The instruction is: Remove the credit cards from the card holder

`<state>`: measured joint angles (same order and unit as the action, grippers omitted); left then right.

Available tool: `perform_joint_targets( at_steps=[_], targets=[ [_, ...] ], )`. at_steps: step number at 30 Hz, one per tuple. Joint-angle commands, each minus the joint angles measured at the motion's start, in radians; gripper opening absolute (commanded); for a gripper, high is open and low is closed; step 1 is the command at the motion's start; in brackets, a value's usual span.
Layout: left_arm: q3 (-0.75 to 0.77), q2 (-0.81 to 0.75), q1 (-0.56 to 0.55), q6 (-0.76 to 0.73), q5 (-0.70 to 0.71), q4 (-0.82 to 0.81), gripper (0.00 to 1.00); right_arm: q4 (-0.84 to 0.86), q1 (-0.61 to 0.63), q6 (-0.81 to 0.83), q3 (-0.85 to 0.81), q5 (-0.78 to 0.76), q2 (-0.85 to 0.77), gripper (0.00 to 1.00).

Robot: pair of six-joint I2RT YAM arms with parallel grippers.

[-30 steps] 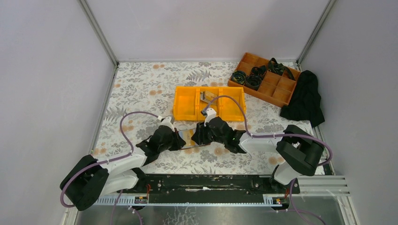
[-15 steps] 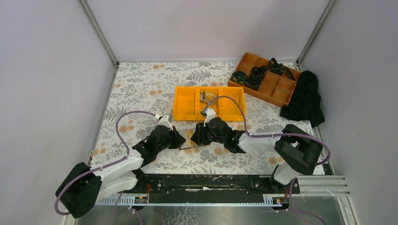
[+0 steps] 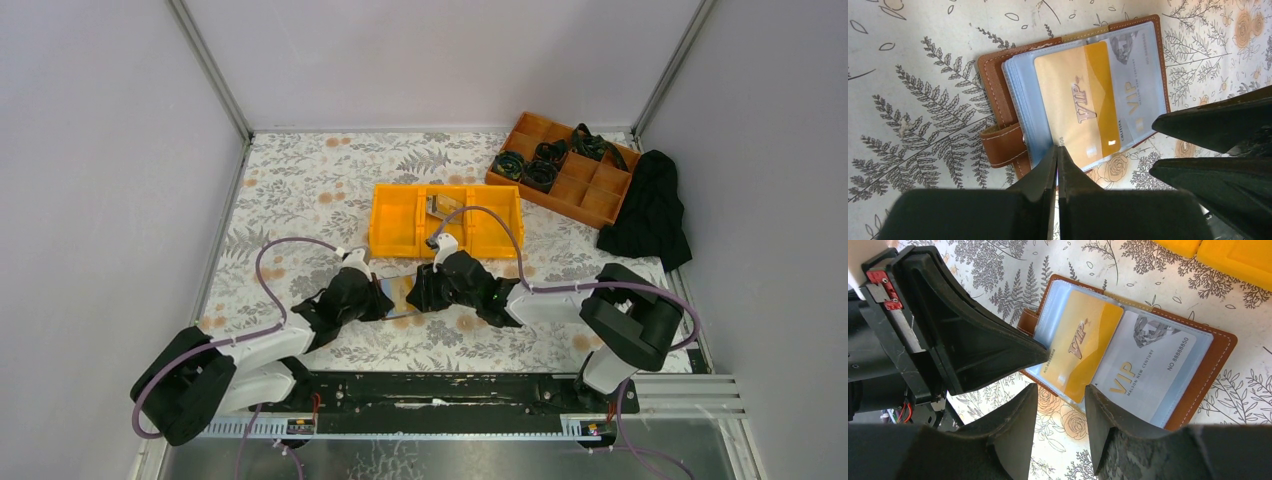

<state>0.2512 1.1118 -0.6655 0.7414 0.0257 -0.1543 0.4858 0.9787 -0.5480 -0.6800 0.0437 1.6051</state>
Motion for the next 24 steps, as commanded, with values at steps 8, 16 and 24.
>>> perform_joint_targets(
  at_steps=[8, 16, 24],
  targets=[
    [0.009, 0.054, 0.009, -0.031, 0.014, -0.018, 0.04, 0.108, -0.039, -0.022, -0.003, 0.04, 0.051, 0.47],
    [0.012, 0.08, 0.007, -0.033, -0.003, -0.035, 0.04, 0.152, -0.047, -0.034, -0.002, 0.074, 0.104, 0.46],
    [0.01, 0.084, 0.008, -0.036, -0.008, -0.039, 0.03, 0.211, -0.06, -0.058, 0.021, 0.111, 0.123, 0.46]
  ],
)
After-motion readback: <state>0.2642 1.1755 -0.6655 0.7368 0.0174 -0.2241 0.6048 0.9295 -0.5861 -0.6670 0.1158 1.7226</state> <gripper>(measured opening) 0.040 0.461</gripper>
